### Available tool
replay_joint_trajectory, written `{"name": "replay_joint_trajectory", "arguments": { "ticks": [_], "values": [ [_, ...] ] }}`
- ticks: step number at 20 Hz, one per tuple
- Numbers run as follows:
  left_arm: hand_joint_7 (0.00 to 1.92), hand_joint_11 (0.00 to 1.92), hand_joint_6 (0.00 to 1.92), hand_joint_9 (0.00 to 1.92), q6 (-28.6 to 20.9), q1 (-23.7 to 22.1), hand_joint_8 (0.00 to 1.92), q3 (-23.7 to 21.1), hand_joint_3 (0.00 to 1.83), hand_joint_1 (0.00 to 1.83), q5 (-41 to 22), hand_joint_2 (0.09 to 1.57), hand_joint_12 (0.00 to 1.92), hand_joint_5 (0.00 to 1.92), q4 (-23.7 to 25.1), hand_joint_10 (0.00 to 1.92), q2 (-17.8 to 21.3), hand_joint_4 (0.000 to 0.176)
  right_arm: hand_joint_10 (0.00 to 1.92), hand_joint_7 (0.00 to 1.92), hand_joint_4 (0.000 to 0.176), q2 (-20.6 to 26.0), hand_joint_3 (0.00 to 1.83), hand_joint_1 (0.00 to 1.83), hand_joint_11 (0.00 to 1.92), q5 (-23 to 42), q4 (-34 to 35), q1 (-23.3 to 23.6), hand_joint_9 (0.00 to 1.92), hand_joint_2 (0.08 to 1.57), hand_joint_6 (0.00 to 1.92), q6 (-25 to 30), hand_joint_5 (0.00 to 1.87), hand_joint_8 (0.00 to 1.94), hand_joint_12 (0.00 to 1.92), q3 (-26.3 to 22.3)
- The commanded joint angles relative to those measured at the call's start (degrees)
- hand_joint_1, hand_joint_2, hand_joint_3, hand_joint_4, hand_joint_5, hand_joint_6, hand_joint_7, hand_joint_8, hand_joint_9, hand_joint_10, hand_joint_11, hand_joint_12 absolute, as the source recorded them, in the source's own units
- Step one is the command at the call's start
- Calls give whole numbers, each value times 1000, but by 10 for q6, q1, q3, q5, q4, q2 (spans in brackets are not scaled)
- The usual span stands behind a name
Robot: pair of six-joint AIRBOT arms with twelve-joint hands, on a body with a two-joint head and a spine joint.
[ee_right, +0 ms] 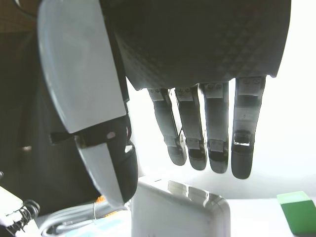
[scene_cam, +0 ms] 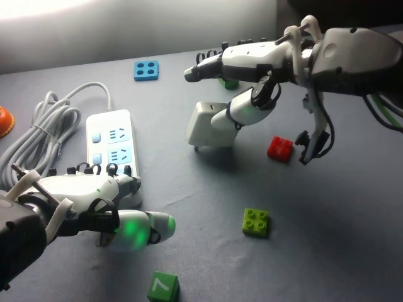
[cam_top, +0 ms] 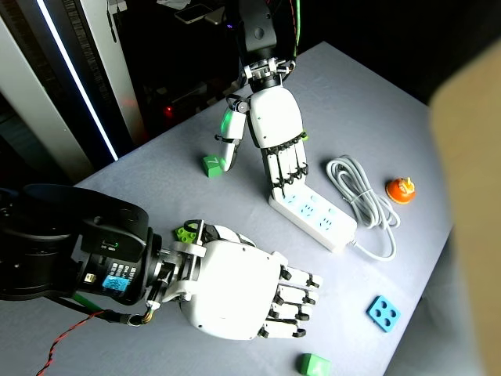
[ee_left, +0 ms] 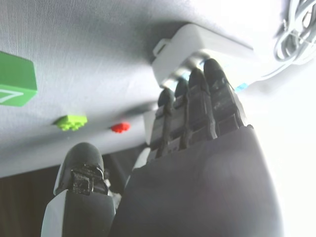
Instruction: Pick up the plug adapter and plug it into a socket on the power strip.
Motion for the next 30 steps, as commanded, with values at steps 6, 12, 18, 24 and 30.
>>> {"name": "replay_joint_trajectory", "arguments": {
  "ticks": [6,12,18,24,30],
  "values": [
    [59,0,2,102,-2,-4,3,4,1,0,-13,1211,333,89,15,4,-1,0,1,205,0,-4,10,949,0,39,7,-12,214,1200,1,3,228,0,783,13],
    [58,0,0,88,-2,-5,1,5,0,0,-13,1208,308,93,15,0,-1,0,3,195,0,-7,0,974,0,40,6,-21,207,1189,5,3,213,3,750,21],
    [106,0,3,138,-2,-4,2,5,0,0,-12,1207,406,123,15,1,0,0,1,188,0,-18,1,958,0,39,6,-25,202,1208,0,-7,186,0,712,33],
    [78,0,6,116,-2,-4,9,6,0,0,-11,1208,353,99,15,8,0,0,3,205,0,-25,0,970,0,36,6,-30,216,1200,6,-10,225,3,776,34],
    [80,0,3,110,-2,-3,5,6,1,0,-9,1213,334,108,15,8,0,0,0,181,0,-33,1,966,0,38,6,-33,197,1194,0,-11,189,0,758,38]
  ]
}}
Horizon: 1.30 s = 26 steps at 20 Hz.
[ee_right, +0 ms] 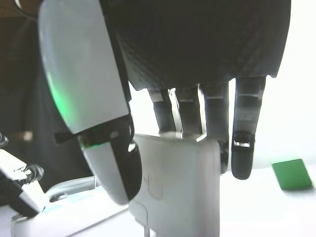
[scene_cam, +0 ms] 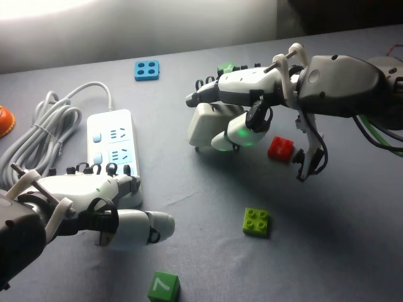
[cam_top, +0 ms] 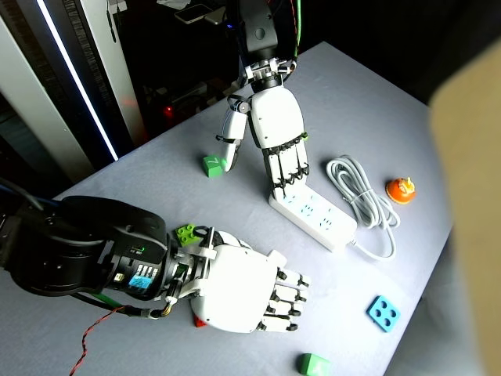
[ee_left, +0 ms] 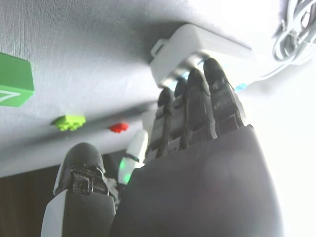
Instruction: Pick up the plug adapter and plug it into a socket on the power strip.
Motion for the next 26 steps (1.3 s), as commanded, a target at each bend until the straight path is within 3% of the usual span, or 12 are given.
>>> {"name": "replay_joint_trajectory", "arguments": {
  "ticks": [1,13,14,16,18,20,21,22,23,25,26],
  "values": [
    [84,0,2,120,-1,-2,3,4,0,0,-12,1208,372,94,16,8,0,0,3,182,0,2,3,952,0,38,4,3,201,1199,1,1,182,3,756,3],
    [76,0,1,135,-1,-3,1,4,1,0,-12,1216,366,99,16,4,1,0,0,215,0,0,0,944,0,42,4,5,207,1192,8,1,262,1,743,7],
    [46,0,0,112,-1,-4,1,4,0,0,-12,1216,291,73,16,3,1,0,6,262,0,0,0,979,0,42,4,5,233,1170,29,1,368,8,809,7],
    [40,0,0,112,-2,-4,0,4,0,0,-12,1216,286,71,16,4,1,0,4,266,0,-1,0,989,0,42,4,5,234,1177,14,1,347,5,803,7],
    [80,0,9,142,-2,-4,6,4,0,0,-12,1214,368,113,16,7,1,0,16,320,0,-1,0,1018,0,42,4,4,299,1174,10,1,362,11,928,7],
    [91,0,2,154,-2,-5,5,4,0,0,-12,1211,350,101,16,7,1,0,17,510,0,-1,0,1125,156,43,4,5,479,1135,59,2,679,10,979,7],
    [90,0,1,148,-2,-5,4,4,0,0,-12,1211,351,100,16,3,1,0,12,668,0,-1,0,1131,303,43,4,5,600,1180,940,2,818,4,964,7],
    [106,0,1,167,-2,-5,6,4,1,0,-12,1216,397,96,16,8,1,0,26,727,0,-1,0,1105,383,44,4,5,683,1221,1246,2,760,9,985,7],
    [115,0,3,175,-2,-5,8,4,0,0,-12,1212,411,100,16,9,1,0,33,798,0,-2,0,1094,466,47,4,5,782,1245,1350,2,725,15,996,7],
    [102,0,3,164,-2,-5,2,4,0,0,-12,1215,414,101,16,4,1,0,42,840,0,-2,1,1088,505,49,4,5,840,1255,1373,2,709,20,1018,7],
    [104,0,0,165,-2,-5,2,4,1,0,-12,1217,427,96,16,3,1,0,72,856,0,-2,16,1159,645,49,4,4,989,1202,1330,2,788,902,1050,7]
  ]
}}
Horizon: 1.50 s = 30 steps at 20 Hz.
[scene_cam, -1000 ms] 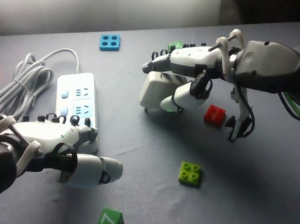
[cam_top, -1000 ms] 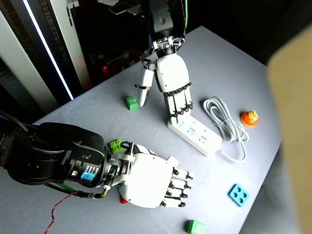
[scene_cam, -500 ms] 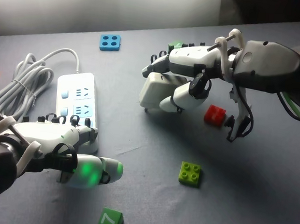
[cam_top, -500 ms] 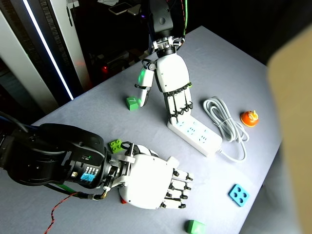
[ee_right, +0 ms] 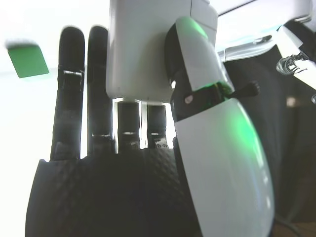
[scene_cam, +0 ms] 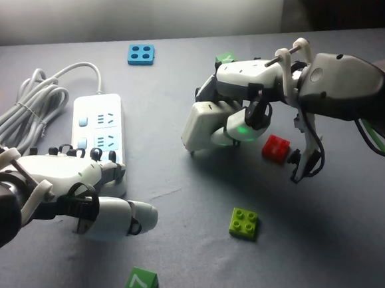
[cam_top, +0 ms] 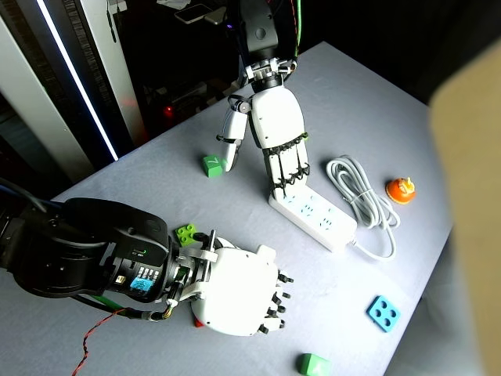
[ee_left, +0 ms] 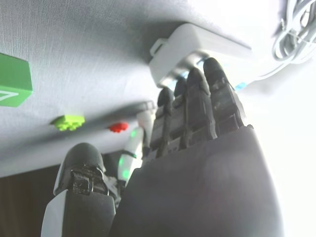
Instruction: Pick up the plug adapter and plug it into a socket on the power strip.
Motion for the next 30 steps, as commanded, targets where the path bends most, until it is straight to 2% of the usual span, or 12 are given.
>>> {"name": "replay_joint_trajectory", "arguments": {
  "ticks": [1,3,4,5,7,8,16,24,25,28,29,30],
  "values": [
    [113,0,4,171,-2,-5,5,2,1,0,-12,1218,430,104,12,5,1,0,85,851,10,1,4,1168,699,43,4,5,1046,1205,1331,3,777,1115,1075,2],
    [101,0,1,151,-2,-5,3,2,0,0,-12,1217,375,96,12,4,1,0,109,869,0,2,3,1172,723,40,4,5,1098,1218,1342,3,709,1213,1117,2],
    [119,0,3,176,-2,-6,6,2,0,0,-12,1215,432,109,12,10,2,0,326,940,0,3,0,1212,848,38,4,7,1149,1192,1194,3,749,1204,1155,2],
    [119,0,3,176,-2,-6,6,2,0,0,-12,1215,432,109,12,10,2,0,326,940,0,4,0,1212,848,35,4,9,1149,1192,1194,3,749,1204,1155,2],
    [93,0,0,153,-2,-6,1,3,0,0,-12,1215,397,88,12,0,3,0,797,976,0,8,5,1237,831,28,4,15,995,1162,1074,2,808,1185,1254,1],
    [90,0,1,146,-2,-6,1,4,0,0,-12,1217,413,84,12,1,3,0,1190,934,0,10,6,1261,777,26,4,18,845,1177,1062,2,782,1268,1348,1],
    [104,0,5,166,-2,-5,3,6,0,0,-12,1210,416,95,12,5,3,0,1015,980,0,95,0,1251,866,-9,5,88,944,1159,1007,-37,824,1216,1323,-90],
    [92,0,5,143,-2,-4,3,4,0,0,-12,1205,421,95,12,6,3,0,1134,951,0,161,0,1240,760,-57,4,168,886,1183,1092,-97,764,1263,1518,-130],
    [106,0,6,156,-6,-6,6,-1,1,0,-12,1211,441,104,12,7,3,0,1014,1003,0,167,0,1255,789,-51,3,179,929,1144,977,-153,857,1171,1406,-139],
    [108,0,5,154,-8,-8,4,-5,2,0,-14,1217,420,107,12,4,3,0,1001,994,0,169,2,1251,813,-47,5,178,953,1158,1025,-174,808,1191,1391,-145],
    [111,0,5,163,-8,-9,3,-6,2,0,-14,1220,466,116,12,5,3,0,955,1005,0,170,2,1255,830,-39,92,170,975,1152,1012,-272,816,1167,1349,-148],
    [108,0,0,162,-11,-9,1,-7,1,0,-15,1221,452,107,12,3,3,0,1286,964,0,173,4,1373,871,-23,161,167,965,1133,911,-361,817,1078,1297,-155]
  ]
}}
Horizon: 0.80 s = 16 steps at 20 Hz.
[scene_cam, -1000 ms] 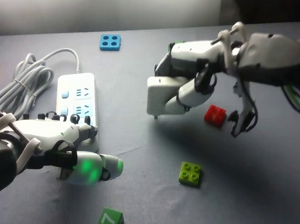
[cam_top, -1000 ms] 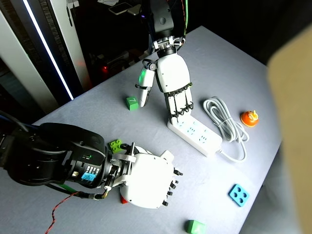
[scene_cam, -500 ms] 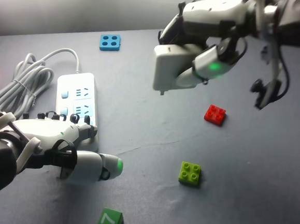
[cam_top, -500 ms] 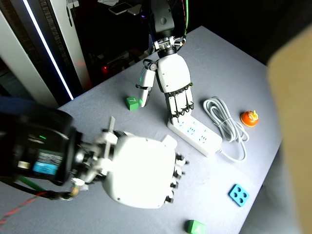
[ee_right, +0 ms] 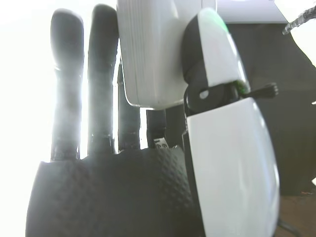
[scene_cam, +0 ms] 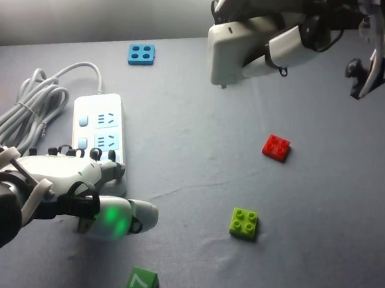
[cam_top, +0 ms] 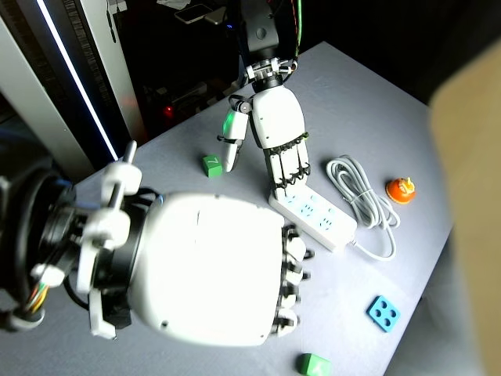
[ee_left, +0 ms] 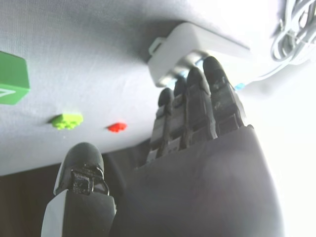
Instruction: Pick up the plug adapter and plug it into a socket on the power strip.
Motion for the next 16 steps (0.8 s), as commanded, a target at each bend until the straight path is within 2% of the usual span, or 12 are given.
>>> {"name": "replay_joint_trajectory", "arguments": {
  "ticks": [1,2,3,4,5,6,7,11,13,14,15,16],
  "values": [
    [111,0,1,161,-7,-6,1,-2,1,0,-10,1224,436,111,16,1,2,0,1315,965,0,5,0,1376,852,57,48,4,951,1136,926,-50,816,1066,1304,-4],
    [115,0,3,162,-7,-7,0,-3,2,0,-10,1229,423,120,16,0,2,0,1335,960,0,5,0,1375,825,66,84,0,925,1140,925,-99,816,1091,1297,-7],
    [130,0,6,175,-9,-8,4,-4,1,0,-10,1228,466,136,16,4,2,0,1341,946,0,5,1,1374,827,83,144,-3,924,1143,934,-179,814,1110,1299,-15],
    [159,0,8,200,-11,-8,9,-5,0,0,-11,1228,549,155,16,10,2,0,1360,938,0,3,0,1373,824,96,183,-7,918,1146,935,-230,814,1122,1316,-20],
    [111,0,6,164,-13,-9,6,-6,0,0,-12,1226,456,112,16,5,2,0,1335,947,0,-2,0,1375,837,123,240,-11,933,1141,923,-309,823,1110,1325,-25],
    [113,0,5,158,-13,-9,6,-9,1,0,-12,1232,409,108,16,3,2,0,1340,950,0,-10,1,1374,829,161,324,-14,929,1142,937,-413,809,1106,1339,-29],
    [136,0,6,183,-13,-8,5,-11,0,0,-12,1229,508,137,16,6,2,0,1310,953,0,-19,1,1376,870,191,386,-15,949,1138,947,-481,811,1088,1279,-31],
    [127,0,0,170,-14,-2,0,-16,0,0,-12,1225,507,125,16,0,2,0,1305,966,0,-55,0,1378,878,224,428,-12,958,1132,918,-489,834,1060,1258,-28],
    [71,0,2,116,-14,3,3,-16,1,0,-10,1230,363,80,16,1,2,0,1319,959,0,-87,0,1376,862,265,450,-8,946,1136,942,-489,822,1068,1279,-18],
    [92,0,3,136,-14,6,4,-16,0,0,-10,1219,409,101,16,4,2,0,928,1005,0,-103,3,1250,890,286,463,-6,978,1142,998,-489,857,1129,1248,-11],
    [92,0,3,136,-14,8,4,-16,0,0,-10,1219,409,101,16,4,2,0,928,1005,0,-115,3,1250,890,302,468,-4,978,1142,998,-489,857,1129,1248,-6],
    [90,0,1,127,-14,10,2,-16,0,0,-10,1223,428,98,16,2,2,0,1181,994,0,-127,3,1355,902,310,467,-4,992,1119,914,-489,866,1029,1234,-1]
  ]
}}
